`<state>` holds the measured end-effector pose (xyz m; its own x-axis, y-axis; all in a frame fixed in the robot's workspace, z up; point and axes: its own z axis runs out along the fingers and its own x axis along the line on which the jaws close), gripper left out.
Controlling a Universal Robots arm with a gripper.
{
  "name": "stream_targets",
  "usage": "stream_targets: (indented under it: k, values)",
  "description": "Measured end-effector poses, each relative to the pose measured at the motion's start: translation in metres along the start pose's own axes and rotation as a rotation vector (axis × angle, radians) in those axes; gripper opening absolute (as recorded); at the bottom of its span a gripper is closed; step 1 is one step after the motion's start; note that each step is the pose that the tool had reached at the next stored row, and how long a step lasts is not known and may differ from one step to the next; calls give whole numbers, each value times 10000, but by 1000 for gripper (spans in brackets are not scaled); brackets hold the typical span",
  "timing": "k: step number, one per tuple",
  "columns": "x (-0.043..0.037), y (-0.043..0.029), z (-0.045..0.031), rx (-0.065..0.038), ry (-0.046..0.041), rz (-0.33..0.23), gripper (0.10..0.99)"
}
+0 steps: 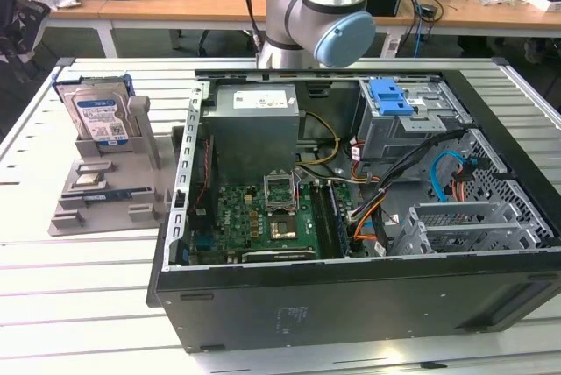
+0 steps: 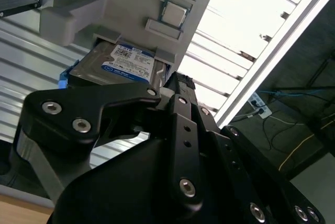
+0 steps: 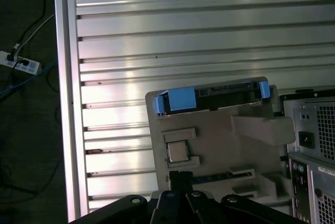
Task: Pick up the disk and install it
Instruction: 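Reach for the disk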
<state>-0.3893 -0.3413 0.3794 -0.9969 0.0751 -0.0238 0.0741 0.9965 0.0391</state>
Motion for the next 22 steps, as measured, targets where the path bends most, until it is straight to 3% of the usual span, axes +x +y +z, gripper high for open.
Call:
stream_targets:
  k: [7,10,22]
  values:
    - [-197,40,10,35,-3,0,106]
    - [-241,55,12,43,-2,0,106]
    - [-287,79,28,66,-3,-4,106]
